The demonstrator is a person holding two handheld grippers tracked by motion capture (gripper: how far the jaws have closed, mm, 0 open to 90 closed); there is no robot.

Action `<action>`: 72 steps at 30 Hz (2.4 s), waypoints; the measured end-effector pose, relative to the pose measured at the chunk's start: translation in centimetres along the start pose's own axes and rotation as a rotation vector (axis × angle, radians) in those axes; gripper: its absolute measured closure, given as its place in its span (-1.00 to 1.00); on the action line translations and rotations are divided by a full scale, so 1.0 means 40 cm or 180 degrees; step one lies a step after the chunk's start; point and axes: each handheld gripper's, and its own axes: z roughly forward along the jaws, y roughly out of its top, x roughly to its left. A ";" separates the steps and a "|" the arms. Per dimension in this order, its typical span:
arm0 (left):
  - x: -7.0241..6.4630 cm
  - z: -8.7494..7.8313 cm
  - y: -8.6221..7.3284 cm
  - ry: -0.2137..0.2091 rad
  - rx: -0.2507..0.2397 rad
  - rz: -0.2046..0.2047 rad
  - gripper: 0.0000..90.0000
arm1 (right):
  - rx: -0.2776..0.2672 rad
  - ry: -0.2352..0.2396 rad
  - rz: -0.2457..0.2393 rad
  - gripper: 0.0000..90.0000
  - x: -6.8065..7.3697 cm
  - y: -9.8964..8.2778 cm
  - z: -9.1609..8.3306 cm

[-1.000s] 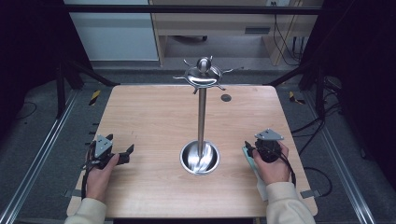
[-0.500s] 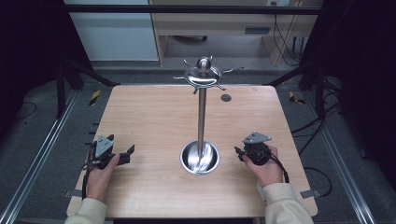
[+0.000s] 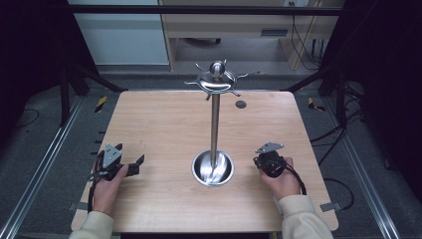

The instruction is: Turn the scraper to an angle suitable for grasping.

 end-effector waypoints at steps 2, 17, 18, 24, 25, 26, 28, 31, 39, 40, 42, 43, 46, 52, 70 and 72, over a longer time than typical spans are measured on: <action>0.000 0.000 0.000 0.0007 0.0004 0.0003 -0.92 | 0.0044 -0.0016 0.0033 1.00 -0.004 -0.001 0.000; -0.001 0.003 0.001 -0.0015 0.0038 -0.0001 -0.91 | 0.0176 -0.0214 0.0232 1.00 -0.029 -0.010 0.006; -0.001 0.004 0.001 -0.0011 0.0039 0.0002 -0.91 | 0.0180 -0.0220 0.0244 1.00 -0.030 -0.011 0.006; 0.003 0.003 0.000 -0.0003 0.0049 -0.0015 -0.91 | 0.0223 -0.0248 0.0267 1.00 -0.036 -0.013 0.012; 0.003 0.002 0.000 -0.0004 0.0048 -0.0014 -0.91 | 0.0221 -0.0236 0.0259 1.00 -0.035 -0.012 0.011; 0.003 0.002 0.000 -0.0004 0.0048 -0.0016 -0.91 | 0.0203 -0.0213 0.0250 1.00 -0.033 -0.011 0.011; 0.002 0.002 0.000 -0.0005 0.0053 -0.0010 -0.91 | 0.0205 -0.0191 0.0219 1.00 -0.028 -0.010 0.012; 0.001 0.002 0.000 -0.0006 0.0057 0.0003 -0.91 | 0.0245 -0.0160 0.0204 1.00 -0.022 -0.009 0.015; 0.002 0.003 0.001 -0.0016 0.0058 -0.0010 -0.91 | 0.0370 -0.0129 0.0144 1.00 -0.017 -0.012 0.028; 0.002 0.003 0.001 -0.0024 0.0058 -0.0016 -0.91 | 0.0369 -0.0130 0.0152 1.00 -0.017 -0.012 0.028; 0.002 0.003 0.001 -0.0027 0.0057 -0.0019 -0.91 | 0.0369 -0.0146 0.0167 1.00 -0.019 -0.012 0.028; 0.002 0.003 0.001 -0.0028 0.0057 -0.0018 -0.91 | 0.0376 -0.0163 0.0185 1.00 -0.019 -0.012 0.028; 0.001 0.003 0.001 -0.0023 0.0056 -0.0016 -0.91 | 0.0395 -0.0223 0.0209 1.00 -0.027 -0.015 0.027; 0.002 0.003 0.001 -0.0027 0.0050 -0.0044 -0.92 | 0.0431 -0.0336 0.0292 1.00 -0.041 -0.020 0.024; -0.001 0.003 0.001 -0.0042 0.0089 0.0008 -0.92 | 0.0395 -0.0290 0.0645 1.00 -0.071 -0.018 -0.017; -0.002 0.003 0.001 -0.0051 0.0094 0.0014 -0.92 | 0.0472 -0.0292 0.0629 0.98 -0.074 -0.004 -0.028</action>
